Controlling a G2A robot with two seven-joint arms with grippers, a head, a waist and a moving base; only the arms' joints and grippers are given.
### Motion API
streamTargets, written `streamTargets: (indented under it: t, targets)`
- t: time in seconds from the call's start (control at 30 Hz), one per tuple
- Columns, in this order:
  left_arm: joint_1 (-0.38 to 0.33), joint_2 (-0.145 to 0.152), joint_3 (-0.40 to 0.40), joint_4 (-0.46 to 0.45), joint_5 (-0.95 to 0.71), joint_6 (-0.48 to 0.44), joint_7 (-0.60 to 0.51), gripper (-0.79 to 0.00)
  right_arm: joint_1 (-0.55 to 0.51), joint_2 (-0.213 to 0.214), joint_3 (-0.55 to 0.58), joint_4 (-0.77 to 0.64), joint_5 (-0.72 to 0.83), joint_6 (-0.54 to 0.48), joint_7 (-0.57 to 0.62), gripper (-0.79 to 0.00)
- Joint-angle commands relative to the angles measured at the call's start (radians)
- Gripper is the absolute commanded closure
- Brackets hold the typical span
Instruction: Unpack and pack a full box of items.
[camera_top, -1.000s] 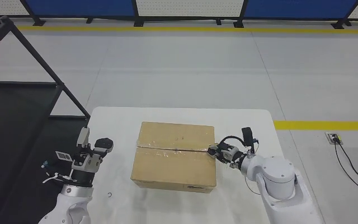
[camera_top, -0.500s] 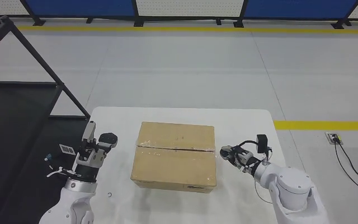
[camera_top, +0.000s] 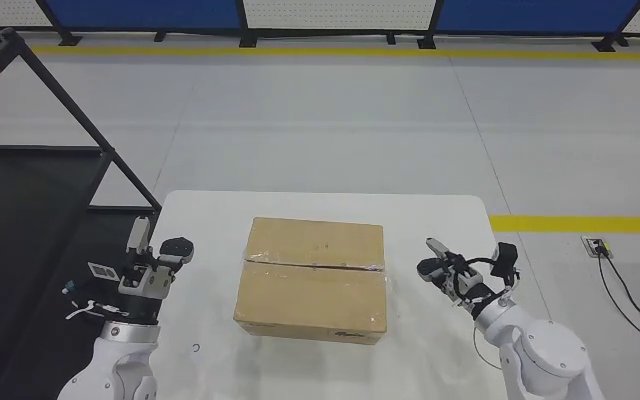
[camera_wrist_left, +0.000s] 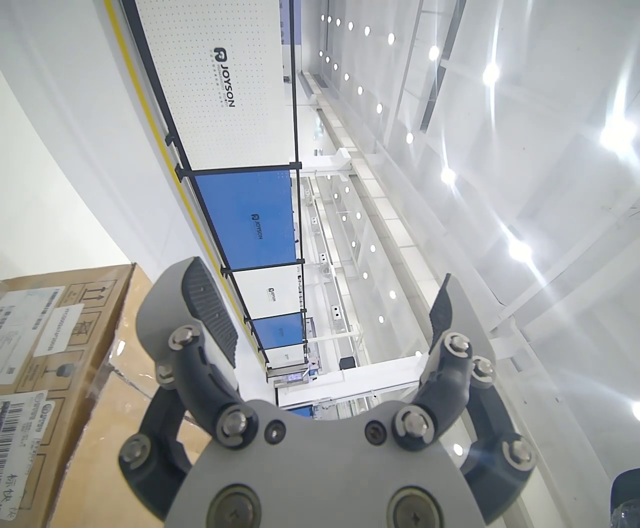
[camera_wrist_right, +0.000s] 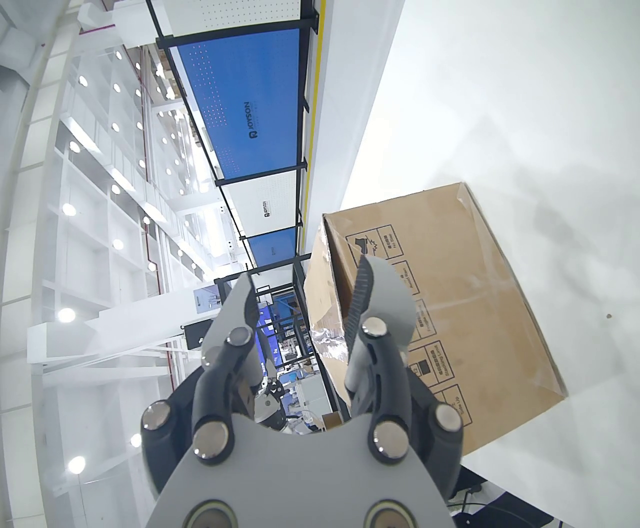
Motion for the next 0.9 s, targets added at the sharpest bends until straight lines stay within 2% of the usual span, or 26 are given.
streamTargets:
  t: [0.0, 0.17, 0.27, 0.87]
  targets:
    - [0.0, 0.0, 0.0, 0.0, 0.0, 0.0, 0.0, -0.785, 0.0, 0.0, 0.0, 0.0, 0.0, 0.0, 0.0, -0.533]
    - [0.0, 0.0, 0.0, 0.0, 0.0, 0.0, 0.0, -0.785, 0.0, 0.0, 0.0, 0.0, 0.0, 0.0, 0.0, -0.727]
    - [0.0, 0.0, 0.0, 0.0, 0.0, 0.0, 0.0, -0.785, 0.0, 0.0, 0.0, 0.0, 0.0, 0.0, 0.0, -0.775]
    - [0.0, 0.0, 0.0, 0.0, 0.0, 0.0, 0.0, -0.784, 0.0, 0.0, 0.0, 0.0, 0.0, 0.0, 0.0, -0.785]
